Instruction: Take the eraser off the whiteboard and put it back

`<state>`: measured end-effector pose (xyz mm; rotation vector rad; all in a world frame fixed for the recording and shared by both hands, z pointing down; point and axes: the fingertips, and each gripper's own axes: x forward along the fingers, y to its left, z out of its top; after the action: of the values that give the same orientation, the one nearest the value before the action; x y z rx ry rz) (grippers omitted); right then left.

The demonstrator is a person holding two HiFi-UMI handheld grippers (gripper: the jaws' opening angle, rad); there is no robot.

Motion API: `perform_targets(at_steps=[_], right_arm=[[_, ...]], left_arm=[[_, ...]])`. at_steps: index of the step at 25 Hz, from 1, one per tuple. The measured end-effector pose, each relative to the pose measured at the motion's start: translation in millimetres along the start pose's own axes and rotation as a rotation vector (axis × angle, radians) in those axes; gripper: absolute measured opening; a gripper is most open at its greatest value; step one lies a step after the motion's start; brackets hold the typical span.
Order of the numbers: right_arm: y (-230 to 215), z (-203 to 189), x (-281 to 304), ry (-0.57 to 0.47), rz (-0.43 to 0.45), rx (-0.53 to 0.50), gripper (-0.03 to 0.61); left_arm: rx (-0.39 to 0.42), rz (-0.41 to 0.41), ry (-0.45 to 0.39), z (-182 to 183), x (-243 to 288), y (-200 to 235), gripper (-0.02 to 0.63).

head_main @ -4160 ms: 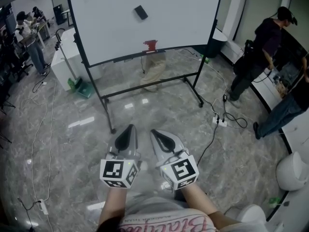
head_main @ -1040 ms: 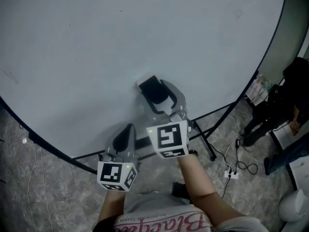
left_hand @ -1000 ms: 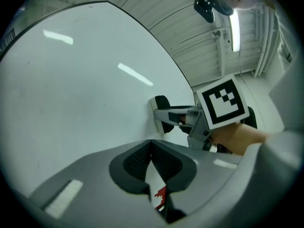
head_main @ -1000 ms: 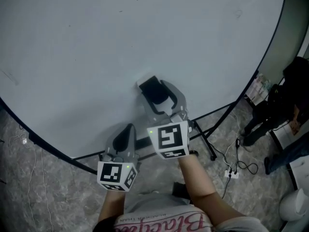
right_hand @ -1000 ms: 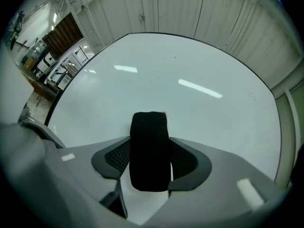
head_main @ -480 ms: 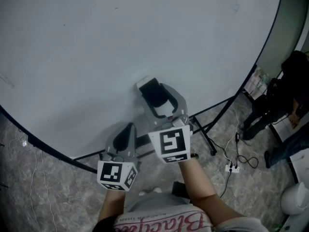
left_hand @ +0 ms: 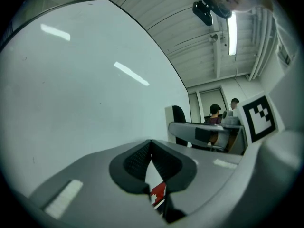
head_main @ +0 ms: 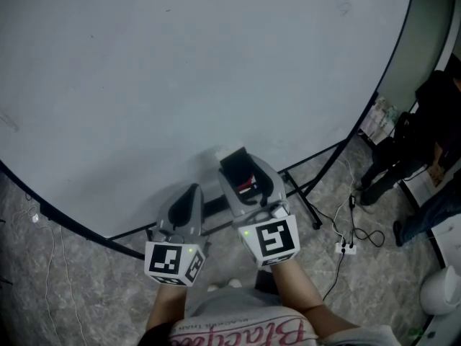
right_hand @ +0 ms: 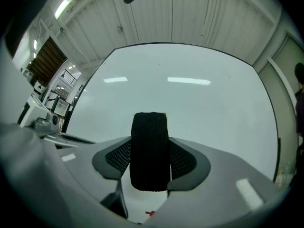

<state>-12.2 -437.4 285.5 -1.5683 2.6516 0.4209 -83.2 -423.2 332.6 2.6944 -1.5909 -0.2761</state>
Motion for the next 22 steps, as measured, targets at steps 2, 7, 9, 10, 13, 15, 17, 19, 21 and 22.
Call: perform_targets(at_steps=[2, 7, 9, 10, 13, 15, 17, 19, 21, 22], right_arm=[[2, -8, -8, 0.008, 0.01, 0.012, 0.23], [6, -34, -23, 0.069, 0.025, 0.049, 0.23], [9, -36, -26, 0.058, 0.025, 0.036, 0.23], [11, -35, -26, 0.052, 0.023, 0.018, 0.23], [14, -34, -25, 0.048, 0.017, -0.016, 0.23], [16, -33, -24, 0.051, 0.02, -0.017, 0.231], [17, -34, -23, 0.058, 0.024, -0.028, 0.232], [18, -35, -23, 0.069, 0.022, -0.04, 0.232], [17, -36, -23, 0.075, 0.018, -0.037, 0.232], [16, -35, -22, 0.075, 0.017, -0.029, 0.232]], left_arm=[[0.0, 0.002, 0.001, 1, 0, 0, 0.0], [0.006, -0.001, 0.003, 0, 0, 2, 0.0], [0.024, -0.001, 0.009, 0, 0, 2, 0.0], [0.039, -0.002, 0.011, 0, 0, 2, -0.002], [0.049, -0.021, -0.003, 5, 0, -1, -0.002], [0.039, -0.031, -0.014, 7, 0, -2, 0.0], [0.037, -0.028, -0.012, 6, 1, -1, 0.0], [0.031, -0.023, -0.006, 5, 1, 0, 0.0], [0.025, -0.023, -0.007, 4, 0, 0, 0.0], [0.024, -0.022, -0.008, 5, -1, 0, 0.0]])
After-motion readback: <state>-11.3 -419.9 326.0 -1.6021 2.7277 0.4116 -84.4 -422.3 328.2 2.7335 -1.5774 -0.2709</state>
